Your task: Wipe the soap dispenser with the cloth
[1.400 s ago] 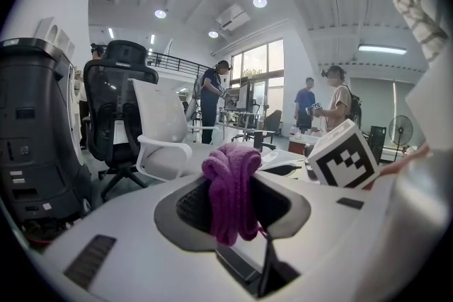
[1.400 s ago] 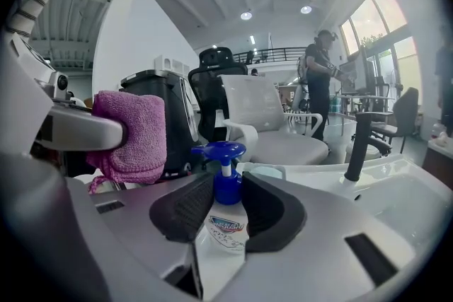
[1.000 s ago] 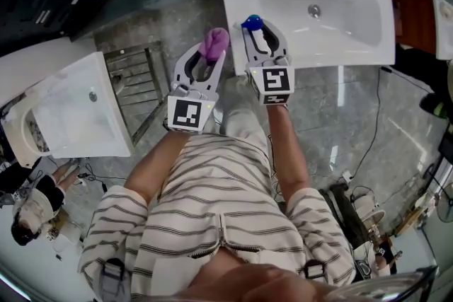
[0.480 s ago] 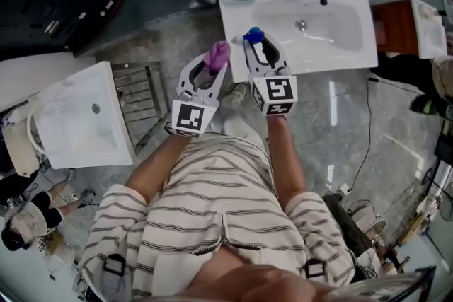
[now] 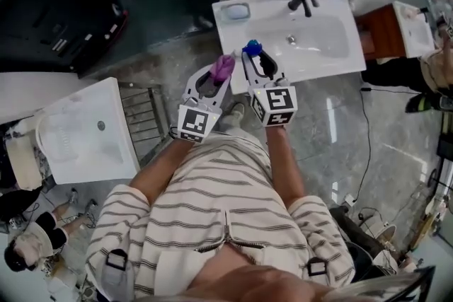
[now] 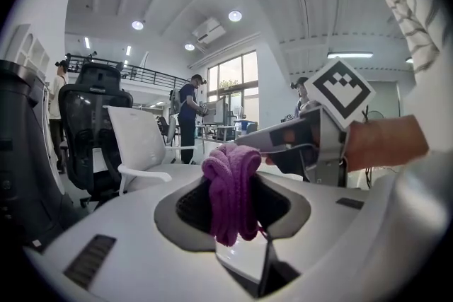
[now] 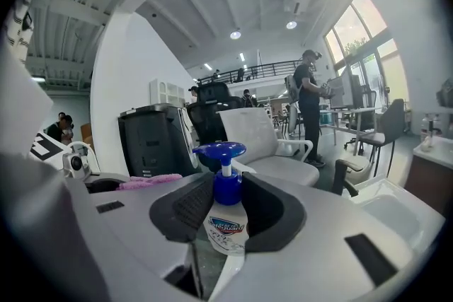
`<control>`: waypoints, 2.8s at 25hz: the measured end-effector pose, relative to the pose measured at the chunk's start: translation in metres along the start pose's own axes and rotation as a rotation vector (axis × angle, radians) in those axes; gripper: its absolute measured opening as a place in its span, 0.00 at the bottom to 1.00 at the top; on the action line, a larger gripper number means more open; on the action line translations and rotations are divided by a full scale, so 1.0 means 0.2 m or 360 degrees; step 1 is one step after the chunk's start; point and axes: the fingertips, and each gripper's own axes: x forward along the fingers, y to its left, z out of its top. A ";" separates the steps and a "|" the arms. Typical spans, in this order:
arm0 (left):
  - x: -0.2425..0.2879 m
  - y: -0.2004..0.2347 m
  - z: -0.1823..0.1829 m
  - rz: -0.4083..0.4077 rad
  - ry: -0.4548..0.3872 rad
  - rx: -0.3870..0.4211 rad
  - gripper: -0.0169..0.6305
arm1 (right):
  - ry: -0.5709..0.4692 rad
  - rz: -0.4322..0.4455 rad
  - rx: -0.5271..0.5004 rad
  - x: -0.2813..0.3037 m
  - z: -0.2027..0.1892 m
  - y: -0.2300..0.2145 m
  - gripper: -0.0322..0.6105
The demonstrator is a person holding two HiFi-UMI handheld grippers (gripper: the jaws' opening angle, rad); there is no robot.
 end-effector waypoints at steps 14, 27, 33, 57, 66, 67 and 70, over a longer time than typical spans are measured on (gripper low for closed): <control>0.01 -0.08 0.13 -0.0076 -0.0064 0.0073 0.23 | -0.0080 -0.0038 -0.0022 -0.11 0.17 0.01 0.25; 0.08 -0.15 0.14 -0.0183 -0.0078 0.0115 0.23 | -0.0092 -0.0084 -0.0033 -0.12 0.20 -0.02 0.25; 0.14 -0.23 0.12 -0.0274 -0.0082 0.0164 0.23 | -0.0088 -0.0106 -0.0050 -0.14 0.20 -0.02 0.25; 0.30 -0.42 0.04 -0.0413 -0.0038 0.0209 0.23 | -0.0093 -0.0140 -0.0012 -0.22 0.18 -0.06 0.25; 0.31 -0.43 -0.07 -0.0413 0.0041 0.0196 0.23 | -0.0101 -0.0134 0.0015 -0.24 0.18 -0.06 0.25; 0.31 -0.43 -0.08 -0.0411 0.0053 0.0194 0.23 | -0.0100 -0.0135 0.0018 -0.24 0.17 -0.06 0.25; 0.29 -0.40 -0.12 -0.0401 0.0085 0.0183 0.23 | -0.0097 -0.0136 0.0026 -0.24 0.17 -0.07 0.25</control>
